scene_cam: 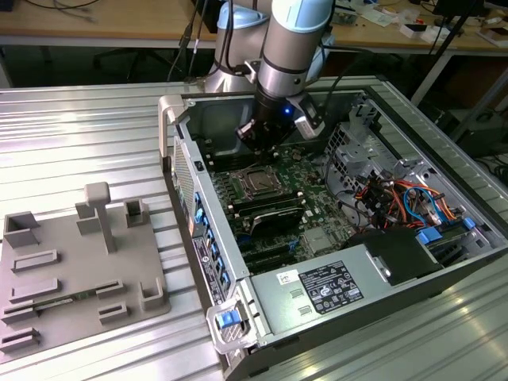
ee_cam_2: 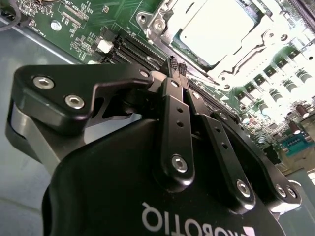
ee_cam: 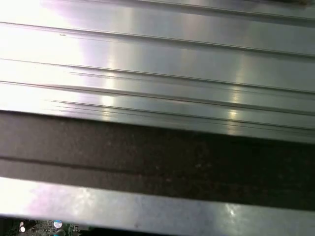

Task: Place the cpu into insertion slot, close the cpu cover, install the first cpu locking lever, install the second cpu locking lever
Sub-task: 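Install the first cpu locking lever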

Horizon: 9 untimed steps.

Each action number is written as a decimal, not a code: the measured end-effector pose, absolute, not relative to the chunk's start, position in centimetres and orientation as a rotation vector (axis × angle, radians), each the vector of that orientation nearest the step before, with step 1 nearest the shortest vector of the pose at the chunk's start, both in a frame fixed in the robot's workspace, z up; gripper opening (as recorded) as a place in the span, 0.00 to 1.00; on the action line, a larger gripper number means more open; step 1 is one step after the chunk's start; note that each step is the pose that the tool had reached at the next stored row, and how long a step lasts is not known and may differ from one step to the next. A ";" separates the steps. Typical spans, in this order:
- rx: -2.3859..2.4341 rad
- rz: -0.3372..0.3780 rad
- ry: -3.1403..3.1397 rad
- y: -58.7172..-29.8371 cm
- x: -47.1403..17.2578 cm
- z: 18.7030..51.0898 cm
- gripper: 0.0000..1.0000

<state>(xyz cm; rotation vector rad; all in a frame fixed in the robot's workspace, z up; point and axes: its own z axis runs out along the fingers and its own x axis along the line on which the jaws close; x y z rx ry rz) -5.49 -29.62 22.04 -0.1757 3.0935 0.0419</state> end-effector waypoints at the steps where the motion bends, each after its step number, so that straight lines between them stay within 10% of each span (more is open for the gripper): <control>1: -0.176 0.042 3.093 -29.6 -5.5 22.0 0.11; 9: -0.176 0.046 3.093 -29.3 -5.2 22.0 0.11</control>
